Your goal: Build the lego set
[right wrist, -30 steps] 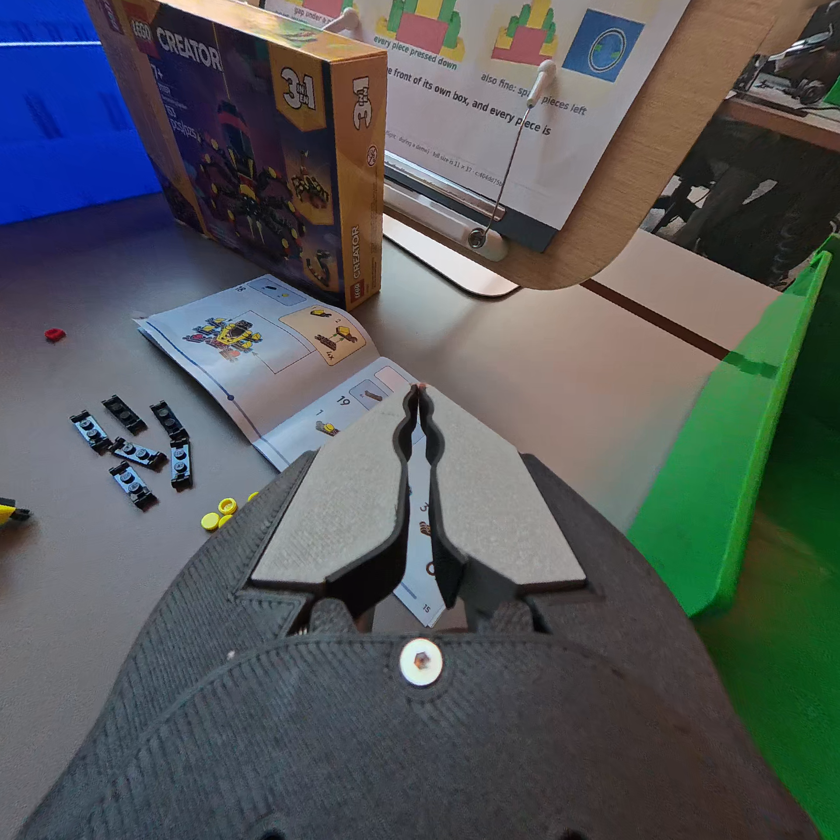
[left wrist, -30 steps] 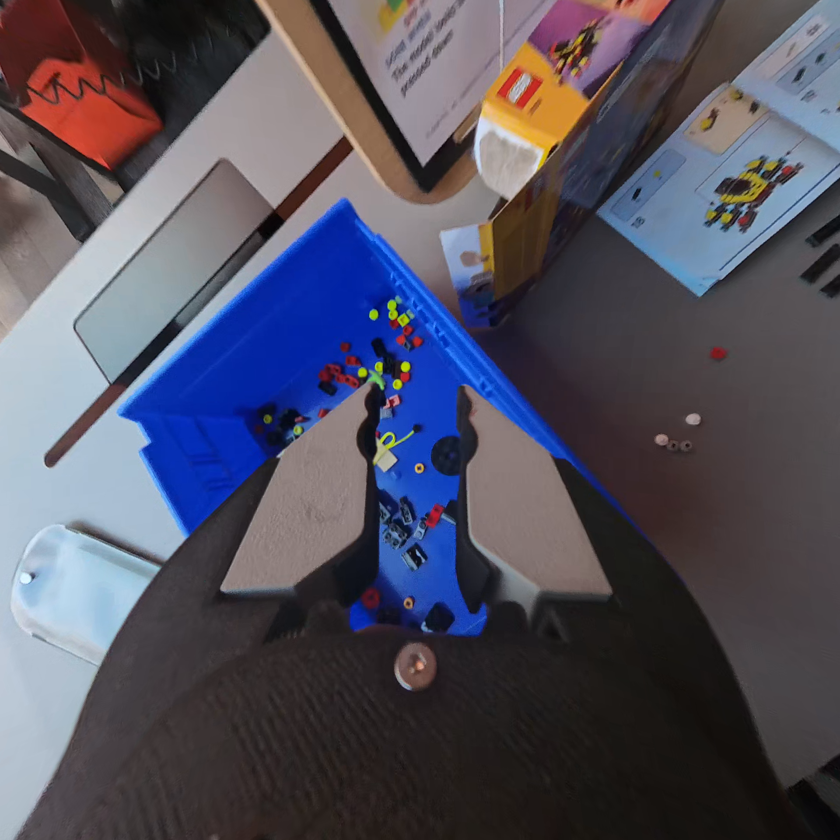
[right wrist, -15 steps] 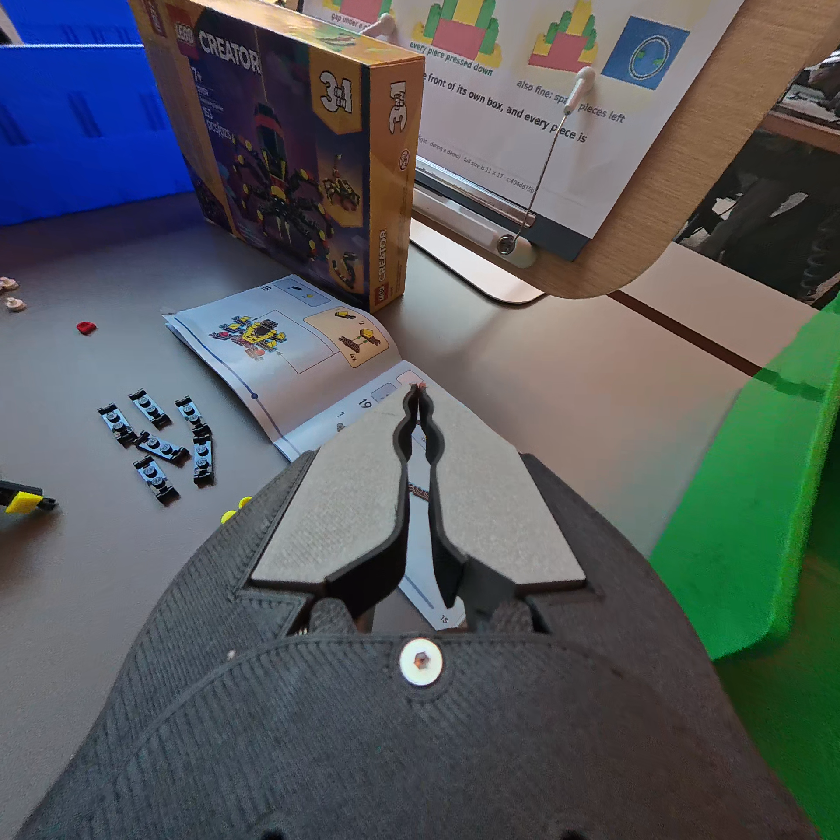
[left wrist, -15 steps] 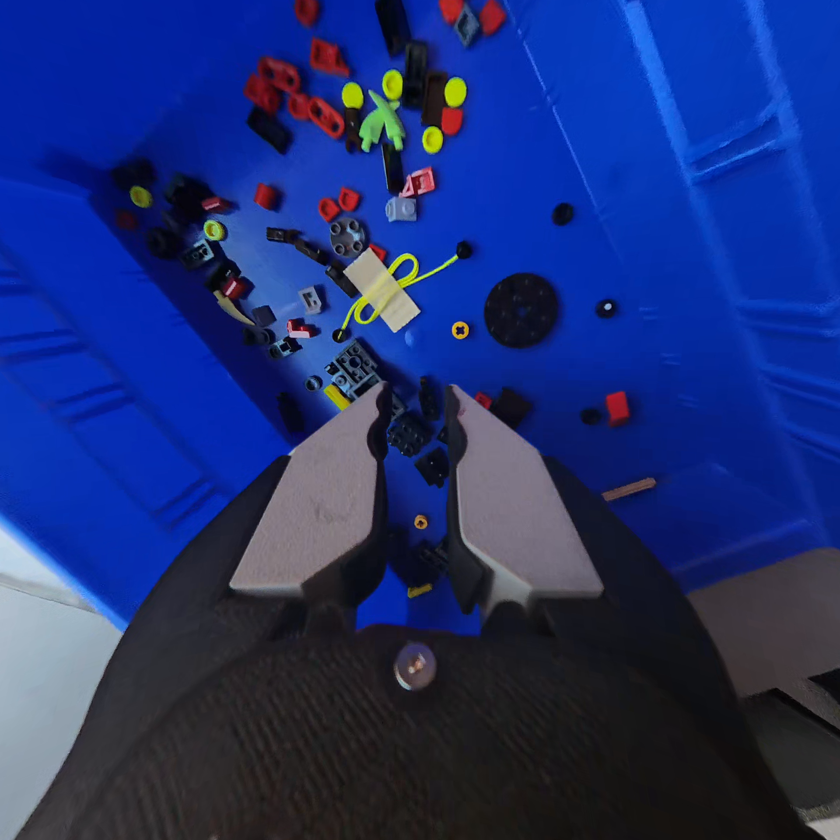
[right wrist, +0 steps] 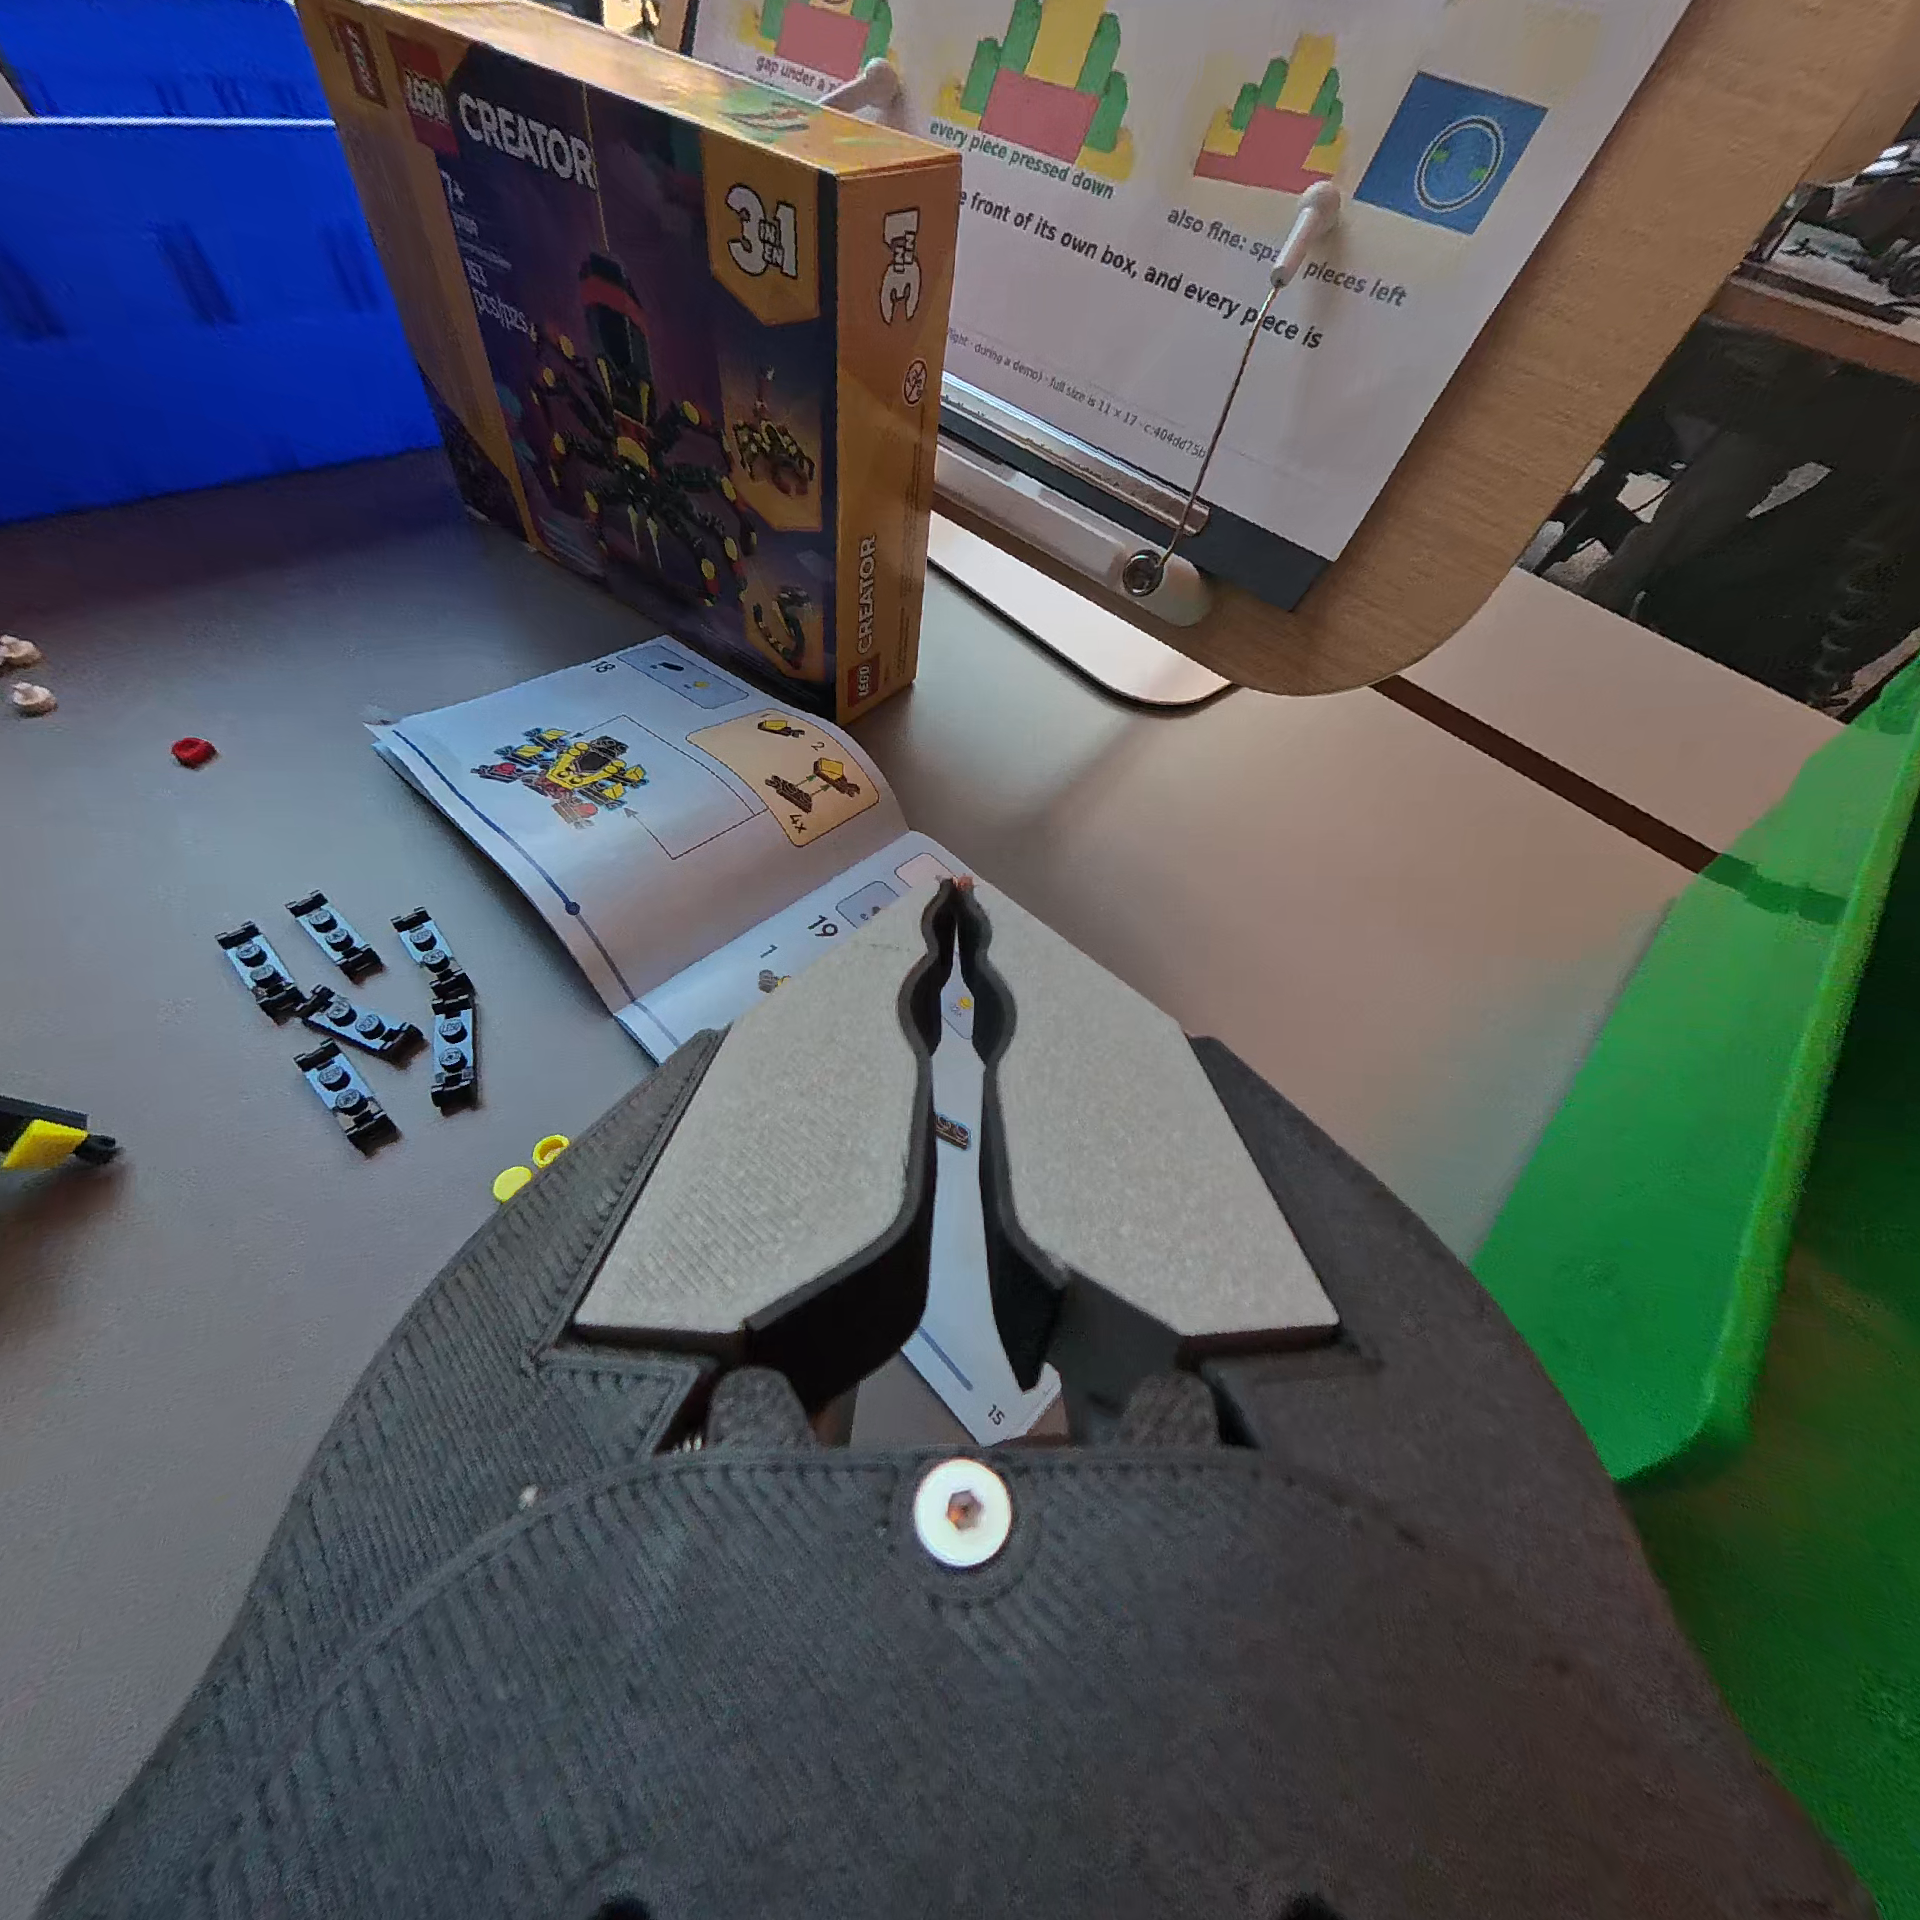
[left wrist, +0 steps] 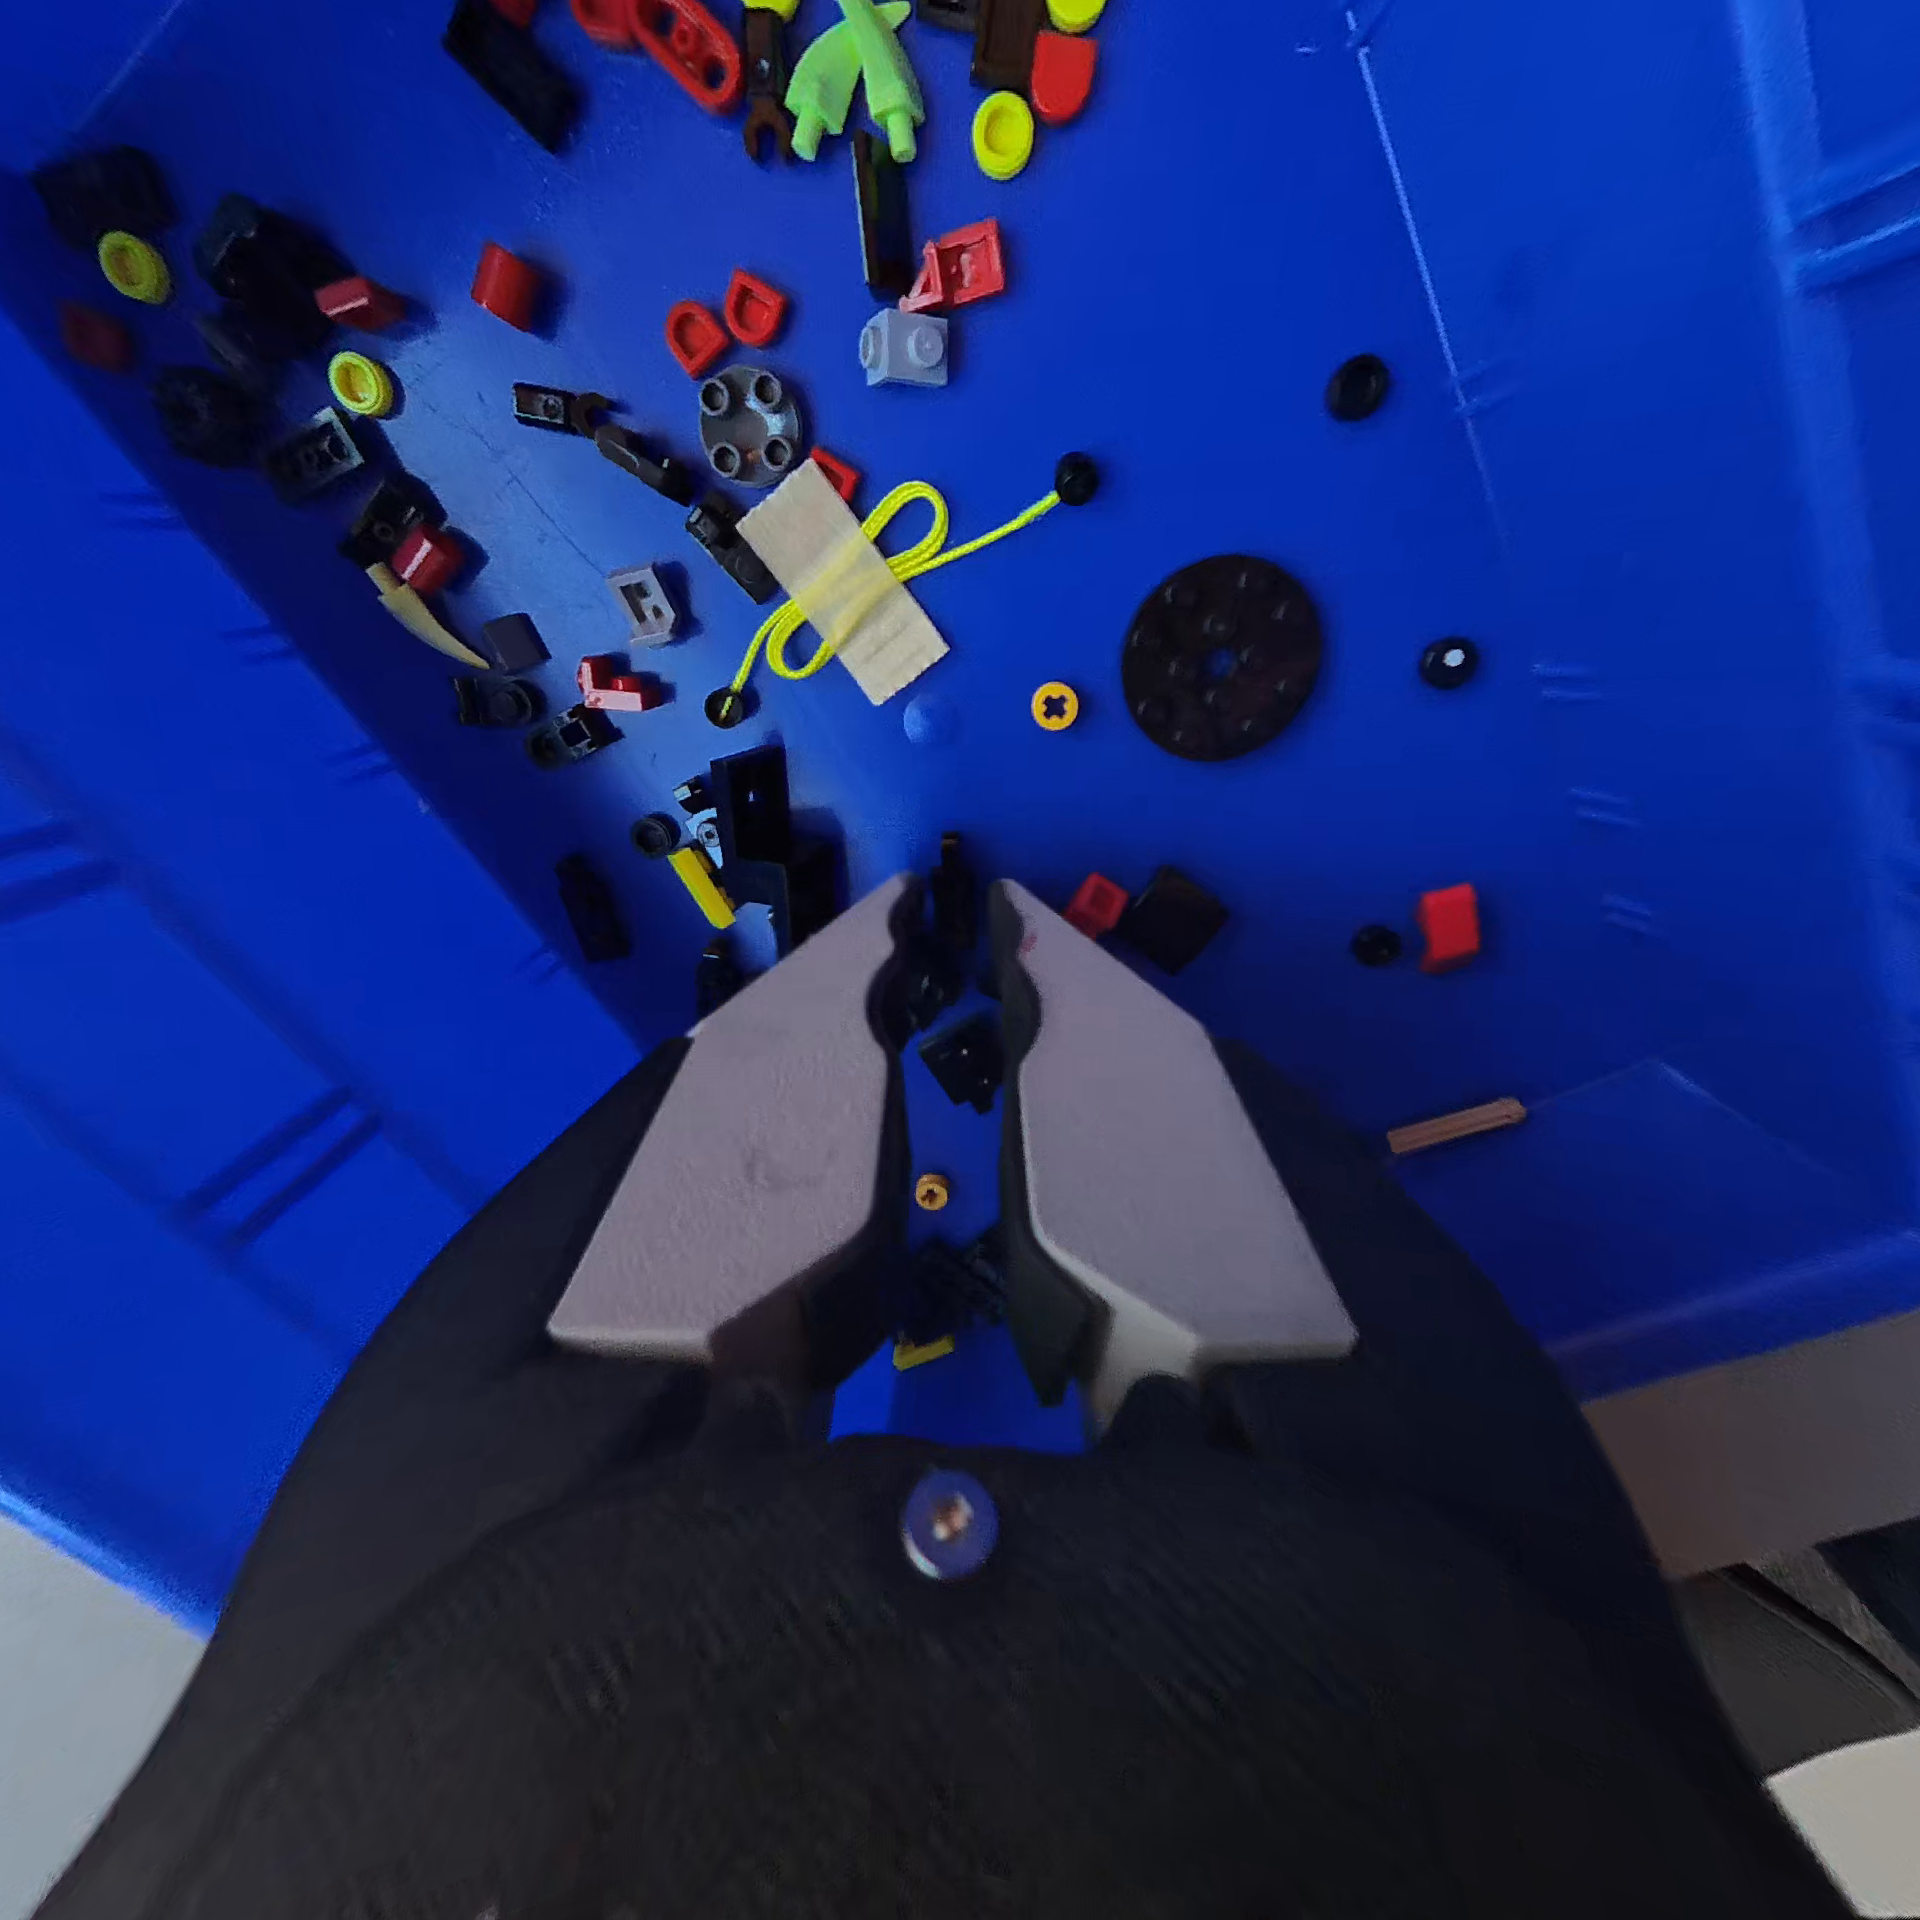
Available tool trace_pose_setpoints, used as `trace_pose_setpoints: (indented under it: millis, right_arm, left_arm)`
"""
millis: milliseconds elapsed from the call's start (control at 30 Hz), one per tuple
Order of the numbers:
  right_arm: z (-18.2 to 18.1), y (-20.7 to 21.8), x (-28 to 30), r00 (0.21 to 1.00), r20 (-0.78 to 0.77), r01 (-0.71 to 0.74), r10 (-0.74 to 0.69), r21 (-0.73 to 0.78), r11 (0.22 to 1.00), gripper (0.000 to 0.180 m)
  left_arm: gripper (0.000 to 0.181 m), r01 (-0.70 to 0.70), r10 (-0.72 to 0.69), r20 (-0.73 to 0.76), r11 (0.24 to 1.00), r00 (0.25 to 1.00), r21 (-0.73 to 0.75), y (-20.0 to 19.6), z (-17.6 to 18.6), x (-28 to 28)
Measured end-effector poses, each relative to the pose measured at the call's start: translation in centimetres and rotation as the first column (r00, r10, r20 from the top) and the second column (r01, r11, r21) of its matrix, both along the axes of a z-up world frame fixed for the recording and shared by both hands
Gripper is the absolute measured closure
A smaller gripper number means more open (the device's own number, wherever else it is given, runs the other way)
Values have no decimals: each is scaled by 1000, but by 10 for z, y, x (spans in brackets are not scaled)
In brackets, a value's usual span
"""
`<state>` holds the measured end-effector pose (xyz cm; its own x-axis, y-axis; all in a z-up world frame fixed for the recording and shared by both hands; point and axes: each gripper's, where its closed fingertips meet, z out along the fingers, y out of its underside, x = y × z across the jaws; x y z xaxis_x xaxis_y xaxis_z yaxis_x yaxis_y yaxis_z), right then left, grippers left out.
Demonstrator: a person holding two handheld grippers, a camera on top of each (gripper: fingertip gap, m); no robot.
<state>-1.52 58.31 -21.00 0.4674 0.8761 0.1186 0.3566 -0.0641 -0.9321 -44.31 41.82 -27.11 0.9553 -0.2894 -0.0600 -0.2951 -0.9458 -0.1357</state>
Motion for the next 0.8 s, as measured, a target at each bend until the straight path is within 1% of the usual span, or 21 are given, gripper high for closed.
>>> trace_pose_setpoints:
  millis: [33, 133, 200, 267, 333, 400, 433, 500, 533, 600, 633, 667, 700, 733, 767, 800]
  right_arm:
    - [0, 0, 0, 1000, 2, -2, 2, 0, 1000, 180]
    - [0, -2, -1, 1000, 7, -8, 8, 4, 1000, 180]
    - [0, -2, -2, 1000, 8, -10, 10, 6, 1000, 180]
    - [1, -3, -1, 1000, 5, -11, 11, 7, 1000, 180]
    - [4, -4, -1, 1000, -10, -23, 23, 6, 1000, 180]
    - [9, -10, -4, 997, -44, -64, 64, -5, 998, 180]
    - [12, -15, -7, 993, -67, -101, 100, -17, 995, 180]
    - [17, -29, -14, 975, -116, -199, 192, -55, 978, 178]
    - [20, -38, -18, 960, -145, -251, 239, -70, 965, 177]
    - [27, -59, -26, 915, -203, -374, 350, -99, 922, 176]
    - [30, -71, -30, 885, -230, -438, 405, -112, 892, 175]
    - [33, -84, -33, 853, -254, -497, 456, -123, 859, 175]
    - [37, -96, -35, 820, -276, -548, 501, -131, 826, 174]
    - [41, -107, -38, 790, -297, -591, 537, -133, 796, 173]
    - [45, -116, -40, 761, -317, -625, 565, -129, 770, 172]
    - [51, -125, -41, 734, -339, -654, 588, -120, 747, 171]
  left_arm:
    - [175, 3, -3, -8, 1000, 1000, -1, 0, 0, -1]
    - [175, 24, -24, -22, 1000, 999, -2, 0, 1, -3]
    - [175, 17, -16, -28, 999, 999, 32, 4, 6, -5]
    - [175, 11, -8, -27, 993, 1000, 114, 12, 20, -2]
    - [175, 31, -27, -21, 965, 999, 262, 26, 47, 10]
    - [175, 67, -84, 19, 893, 996, 446, 41, 86, 39]
    - [175, 94, -147, 57, 839, 987, 536, 46, 108, 64]
    - [175, 140, -310, 120, 698, 943, 703, 47, 155, 126]
    - [175, 157, -406, 141, 617, 903, 771, 43, 175, 162]
    - [176, 192, -602, 151, 467, 784, 863, 28, 201, 236]
    - [175, 219, -679, 133, 406, 722, 887, 20, 204, 270]
    - [176, 236, -732, 112, 355, 672, 905, 16, 202, 299]
    - [176, 252, -791, 100, 309, 603, 917, 10, 196, 327]
    - [176, 252, -845, 112, 279, 523, 926, 4, 188, 353]
    - [176, 233, -884, 152, 277, 442, 932, -1, 179, 375]
    - [176, 208, -915, 207, 290, 348, 934, -7, 172, 393]
